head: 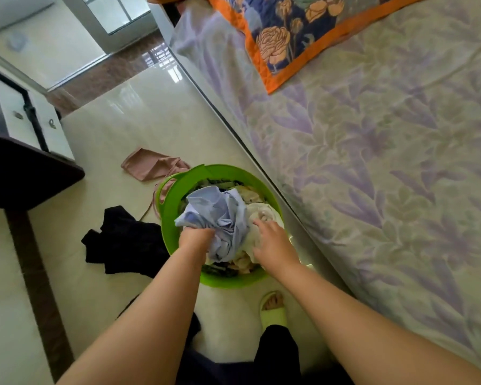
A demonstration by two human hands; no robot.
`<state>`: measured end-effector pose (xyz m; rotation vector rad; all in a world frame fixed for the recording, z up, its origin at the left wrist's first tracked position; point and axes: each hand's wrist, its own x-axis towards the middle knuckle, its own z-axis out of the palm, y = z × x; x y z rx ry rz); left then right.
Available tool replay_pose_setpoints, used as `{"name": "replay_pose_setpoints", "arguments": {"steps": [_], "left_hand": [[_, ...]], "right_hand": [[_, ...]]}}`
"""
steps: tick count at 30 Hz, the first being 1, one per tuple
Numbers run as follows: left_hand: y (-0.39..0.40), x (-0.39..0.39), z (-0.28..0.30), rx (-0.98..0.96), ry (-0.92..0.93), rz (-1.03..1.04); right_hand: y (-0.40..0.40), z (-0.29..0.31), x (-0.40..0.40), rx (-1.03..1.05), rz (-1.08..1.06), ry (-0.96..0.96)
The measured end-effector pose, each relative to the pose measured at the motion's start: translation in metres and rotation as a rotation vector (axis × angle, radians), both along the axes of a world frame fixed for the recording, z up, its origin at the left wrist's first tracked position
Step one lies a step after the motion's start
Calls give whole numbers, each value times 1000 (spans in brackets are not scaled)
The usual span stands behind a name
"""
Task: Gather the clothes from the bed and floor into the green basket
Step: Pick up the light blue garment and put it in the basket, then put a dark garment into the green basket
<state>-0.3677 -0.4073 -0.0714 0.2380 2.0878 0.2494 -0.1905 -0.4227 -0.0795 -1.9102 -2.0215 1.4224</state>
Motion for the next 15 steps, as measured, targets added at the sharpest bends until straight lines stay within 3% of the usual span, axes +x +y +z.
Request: {"name": "replay_pose_setpoints", "arguments": {"steps": [1, 5, 15], "left_hand": [[0, 3, -3, -68, 58, -53], [1, 23, -21, -23, -60, -41], [48, 161, -29, 25, -175, -356]], "right_hand": [[0, -6, 4, -35, 4, -17], [-5, -18, 22, -99, -42, -20], [1, -27, 113, -8, -241, -14]]}}
